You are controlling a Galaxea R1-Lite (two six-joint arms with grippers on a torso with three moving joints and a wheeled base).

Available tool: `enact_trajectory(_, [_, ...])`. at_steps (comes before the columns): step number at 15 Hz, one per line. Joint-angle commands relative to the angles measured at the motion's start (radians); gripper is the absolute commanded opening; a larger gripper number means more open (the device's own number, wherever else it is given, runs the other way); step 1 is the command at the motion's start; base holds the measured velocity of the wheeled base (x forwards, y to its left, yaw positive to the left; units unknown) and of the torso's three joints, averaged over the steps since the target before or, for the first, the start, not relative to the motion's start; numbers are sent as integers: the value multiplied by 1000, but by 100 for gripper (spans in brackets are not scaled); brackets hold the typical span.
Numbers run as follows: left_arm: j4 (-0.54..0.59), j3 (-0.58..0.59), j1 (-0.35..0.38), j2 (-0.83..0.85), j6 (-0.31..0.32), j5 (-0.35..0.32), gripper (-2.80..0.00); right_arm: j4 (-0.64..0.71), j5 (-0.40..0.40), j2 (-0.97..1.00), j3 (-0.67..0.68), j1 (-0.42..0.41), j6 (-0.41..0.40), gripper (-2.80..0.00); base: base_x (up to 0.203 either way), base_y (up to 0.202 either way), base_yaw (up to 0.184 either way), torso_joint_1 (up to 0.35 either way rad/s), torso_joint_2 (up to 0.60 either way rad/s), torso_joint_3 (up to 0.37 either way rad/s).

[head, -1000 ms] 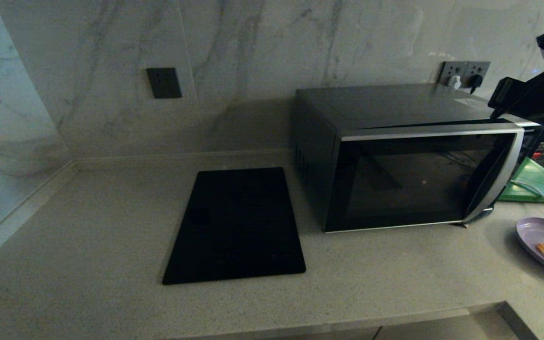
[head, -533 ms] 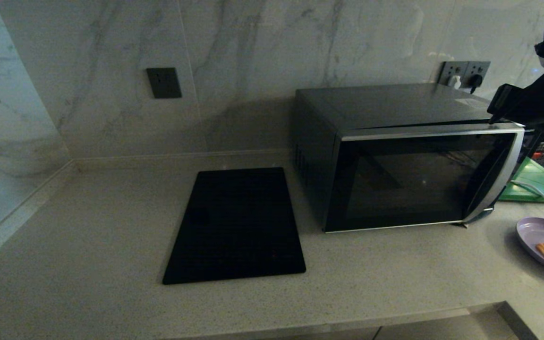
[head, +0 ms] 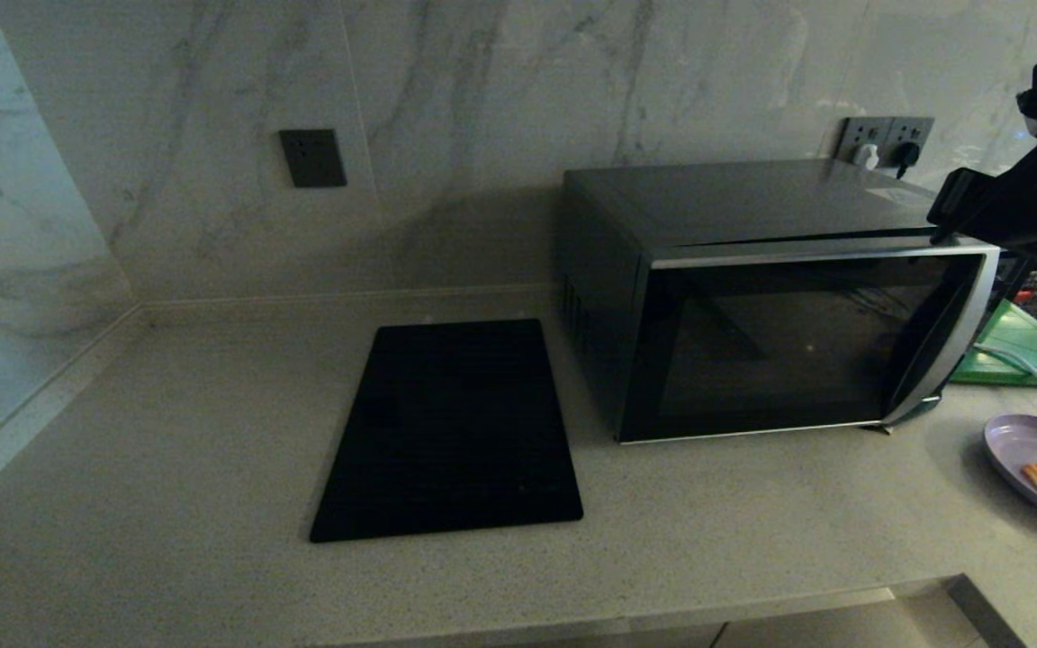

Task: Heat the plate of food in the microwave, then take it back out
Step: Open the microwave oven

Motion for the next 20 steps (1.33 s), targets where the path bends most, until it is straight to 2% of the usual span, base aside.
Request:
enact_trajectory(1, [0,0,0,0,-1,0,-280,3,-1,-10,10,-7,2,-280,0,0,0,0,0,0])
enact_trajectory(7, [0,0,0,2,-1,0,-280,7,-2,-53,58,-14,2,-280,0,0,0,0,0,0])
enact_trajectory(20, [0,0,0,2,-1,0,-280,16,56,-266,332,-2,2,-280,0,0,0,0,0,0])
